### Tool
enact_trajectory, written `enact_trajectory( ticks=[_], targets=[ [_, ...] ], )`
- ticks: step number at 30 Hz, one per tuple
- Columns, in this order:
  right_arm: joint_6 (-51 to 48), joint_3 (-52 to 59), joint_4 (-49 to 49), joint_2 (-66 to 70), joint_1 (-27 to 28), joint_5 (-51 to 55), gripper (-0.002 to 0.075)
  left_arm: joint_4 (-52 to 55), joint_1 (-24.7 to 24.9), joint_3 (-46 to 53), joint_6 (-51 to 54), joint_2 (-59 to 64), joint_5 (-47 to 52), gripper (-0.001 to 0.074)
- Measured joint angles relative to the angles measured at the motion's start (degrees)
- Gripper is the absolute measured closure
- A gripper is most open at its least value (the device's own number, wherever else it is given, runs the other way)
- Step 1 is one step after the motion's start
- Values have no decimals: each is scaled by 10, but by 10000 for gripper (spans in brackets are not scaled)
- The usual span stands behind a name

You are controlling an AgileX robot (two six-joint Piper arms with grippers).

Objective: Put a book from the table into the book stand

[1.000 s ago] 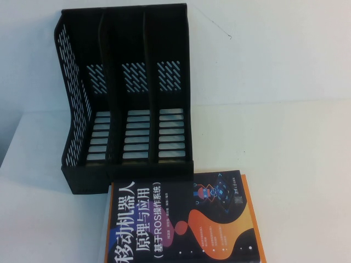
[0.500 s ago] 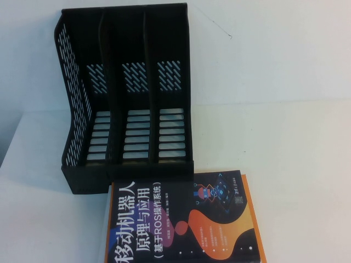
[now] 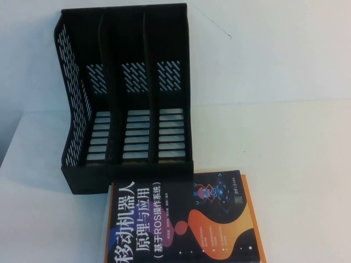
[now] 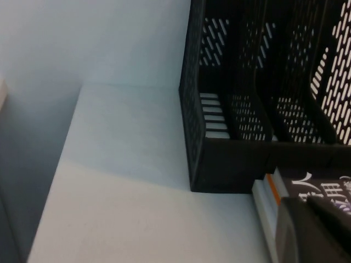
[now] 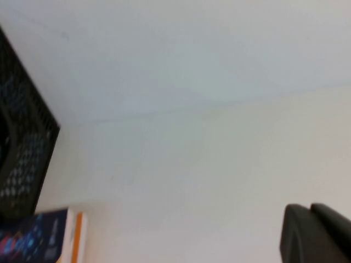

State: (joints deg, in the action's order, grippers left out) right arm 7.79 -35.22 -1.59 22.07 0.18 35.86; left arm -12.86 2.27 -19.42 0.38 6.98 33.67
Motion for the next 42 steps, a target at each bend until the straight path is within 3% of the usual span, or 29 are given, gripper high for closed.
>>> enact_trajectory(
  ticks=[7,13,16,24,30,38,42],
  targets=[
    [-222,-47,-240,183,0,94,718,-108,0,2,-43,33,-7,738],
    [-365,-50,-369,357,-3,104,718,-281,0,1,65,156,31,738],
    [-385,-54,-375,430,-32,83,718,-342,0,-17,130,232,51,738],
    [-373,-103,-369,581,-185,6,718,-386,0,-97,221,403,77,738],
    [-343,-149,-344,685,-211,-7,718,-390,0,-138,253,497,84,731],
    [-339,-184,-341,774,-220,-8,718,-424,0,-145,298,569,86,527],
    [-339,-195,-336,783,-240,-8,718,-427,0,-145,300,579,86,496]
  ],
)
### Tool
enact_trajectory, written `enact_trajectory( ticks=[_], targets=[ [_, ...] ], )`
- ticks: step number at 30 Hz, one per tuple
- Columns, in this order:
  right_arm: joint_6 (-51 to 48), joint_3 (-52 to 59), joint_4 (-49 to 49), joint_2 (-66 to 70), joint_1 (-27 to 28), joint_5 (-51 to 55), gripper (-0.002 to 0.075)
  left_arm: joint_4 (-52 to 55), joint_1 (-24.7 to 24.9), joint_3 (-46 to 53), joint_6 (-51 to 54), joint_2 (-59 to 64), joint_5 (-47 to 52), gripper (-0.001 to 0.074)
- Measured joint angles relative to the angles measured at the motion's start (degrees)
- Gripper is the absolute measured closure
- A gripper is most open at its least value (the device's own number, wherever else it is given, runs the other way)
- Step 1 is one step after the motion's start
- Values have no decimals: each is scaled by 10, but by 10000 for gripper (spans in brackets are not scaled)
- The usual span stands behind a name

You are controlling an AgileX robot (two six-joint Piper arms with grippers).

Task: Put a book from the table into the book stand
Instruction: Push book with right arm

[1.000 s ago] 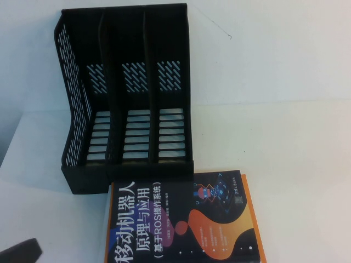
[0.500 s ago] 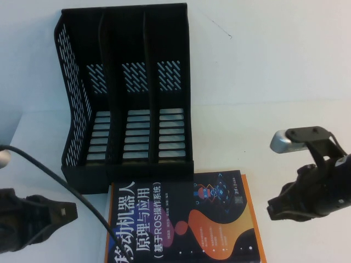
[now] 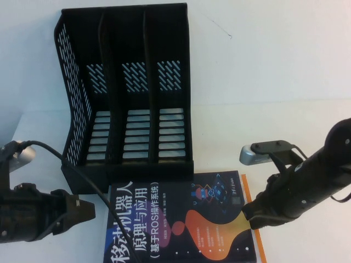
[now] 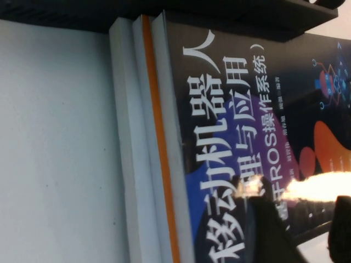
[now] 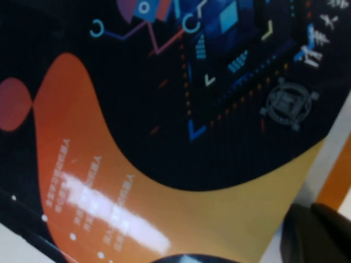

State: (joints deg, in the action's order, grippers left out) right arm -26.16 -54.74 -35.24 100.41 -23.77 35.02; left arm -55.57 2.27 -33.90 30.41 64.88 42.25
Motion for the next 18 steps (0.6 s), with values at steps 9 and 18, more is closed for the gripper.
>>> enact_trajectory(
  ticks=[9,18],
  targets=[
    [0,-32,1,0,-46,0,718,-19,0,0,0,3,-10,489],
    [1,-37,4,0,-48,-3,718,-85,0,-1,30,3,-39,512]
  ],
)
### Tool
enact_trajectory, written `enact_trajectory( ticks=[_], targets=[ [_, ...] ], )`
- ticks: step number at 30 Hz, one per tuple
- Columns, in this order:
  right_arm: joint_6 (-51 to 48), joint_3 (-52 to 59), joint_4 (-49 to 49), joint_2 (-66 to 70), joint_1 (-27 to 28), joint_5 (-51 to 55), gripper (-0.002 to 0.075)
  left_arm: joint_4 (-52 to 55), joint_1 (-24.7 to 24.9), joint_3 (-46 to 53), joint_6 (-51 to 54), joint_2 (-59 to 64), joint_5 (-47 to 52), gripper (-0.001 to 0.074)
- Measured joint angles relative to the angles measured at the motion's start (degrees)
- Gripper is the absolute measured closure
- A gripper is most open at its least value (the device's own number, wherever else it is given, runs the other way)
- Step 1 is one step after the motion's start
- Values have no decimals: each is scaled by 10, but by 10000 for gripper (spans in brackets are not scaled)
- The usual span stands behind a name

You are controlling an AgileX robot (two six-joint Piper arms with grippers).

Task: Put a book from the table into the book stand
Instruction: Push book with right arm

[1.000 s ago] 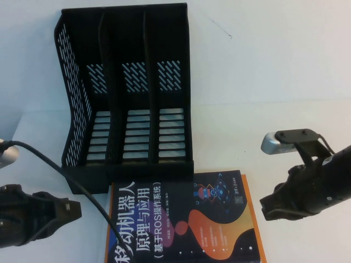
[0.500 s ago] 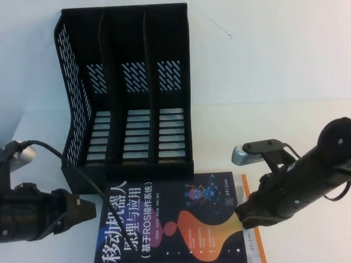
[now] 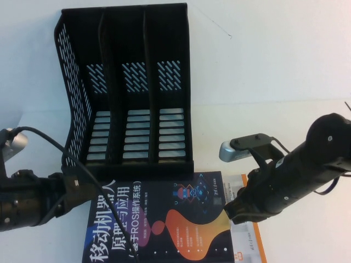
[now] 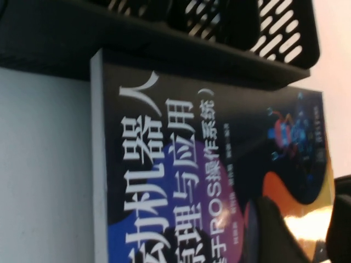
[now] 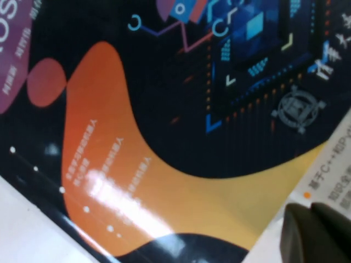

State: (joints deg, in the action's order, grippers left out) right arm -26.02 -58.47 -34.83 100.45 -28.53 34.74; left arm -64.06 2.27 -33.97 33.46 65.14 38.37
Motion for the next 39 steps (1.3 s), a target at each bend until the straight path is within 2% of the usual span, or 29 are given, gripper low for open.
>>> enact_trajectory(
  ticks=[8,11,16,22,26,27,28,31,39],
  targets=[
    [99,0,115,0,-1,23,718,-12,0,0,12,0,-7,688],
    [113,0,133,0,-2,29,718,-19,0,0,12,0,-2,722],
    [114,0,133,0,-3,28,718,-48,-12,0,12,-23,1,733],
    [112,0,124,0,-3,27,718,-53,-88,0,15,-97,75,734],
    [92,0,84,0,-3,22,718,-40,-134,0,16,-158,107,735],
    [86,0,72,0,25,20,718,-34,-143,0,16,-171,114,735],
    [82,0,64,0,18,18,718,-29,-149,0,16,-179,121,735],
    [66,0,28,0,-2,17,718,-10,-156,0,16,-192,149,736],
    [55,0,3,0,-9,3,718,13,-156,0,14,-193,160,736]
  ],
)
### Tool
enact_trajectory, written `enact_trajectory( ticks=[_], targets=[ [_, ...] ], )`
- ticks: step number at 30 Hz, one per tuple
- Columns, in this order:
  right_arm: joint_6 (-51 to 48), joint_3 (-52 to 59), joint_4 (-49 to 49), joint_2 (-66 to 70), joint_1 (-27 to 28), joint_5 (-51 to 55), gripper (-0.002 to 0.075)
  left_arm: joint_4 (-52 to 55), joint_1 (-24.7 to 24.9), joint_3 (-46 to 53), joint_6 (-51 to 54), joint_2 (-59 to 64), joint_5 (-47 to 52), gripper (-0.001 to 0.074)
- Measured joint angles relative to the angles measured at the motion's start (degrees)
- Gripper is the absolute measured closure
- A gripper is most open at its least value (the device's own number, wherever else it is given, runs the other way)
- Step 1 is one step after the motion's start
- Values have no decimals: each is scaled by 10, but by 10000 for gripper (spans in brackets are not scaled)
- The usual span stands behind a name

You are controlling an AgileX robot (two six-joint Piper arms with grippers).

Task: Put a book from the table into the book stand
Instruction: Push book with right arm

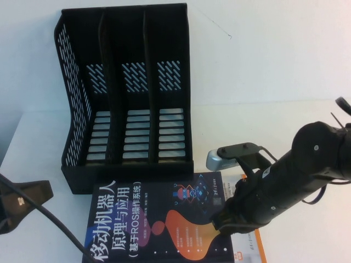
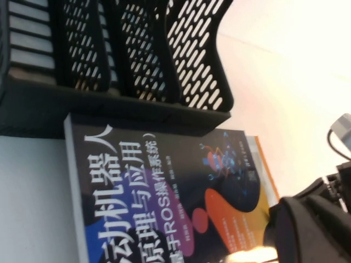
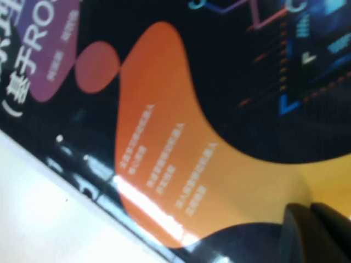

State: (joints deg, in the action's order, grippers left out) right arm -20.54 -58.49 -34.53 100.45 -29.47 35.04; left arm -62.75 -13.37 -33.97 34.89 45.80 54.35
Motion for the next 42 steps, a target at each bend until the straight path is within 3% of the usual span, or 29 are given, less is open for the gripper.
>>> enact_trajectory(
  ticks=[9,17,26,32,42],
  targets=[
    [38,0,54,-11,-6,1,718,47,11,0,-65,0,-19,736],
    [102,0,144,-28,21,1,718,-31,11,0,-76,19,-181,736],
    [93,0,123,10,21,-2,718,-53,11,0,-33,103,-145,736],
    [24,0,34,12,21,-6,718,-112,11,0,-2,107,-143,736],
    [-7,0,2,12,21,-6,718,-313,-2,0,111,107,-34,736]
  ],
)
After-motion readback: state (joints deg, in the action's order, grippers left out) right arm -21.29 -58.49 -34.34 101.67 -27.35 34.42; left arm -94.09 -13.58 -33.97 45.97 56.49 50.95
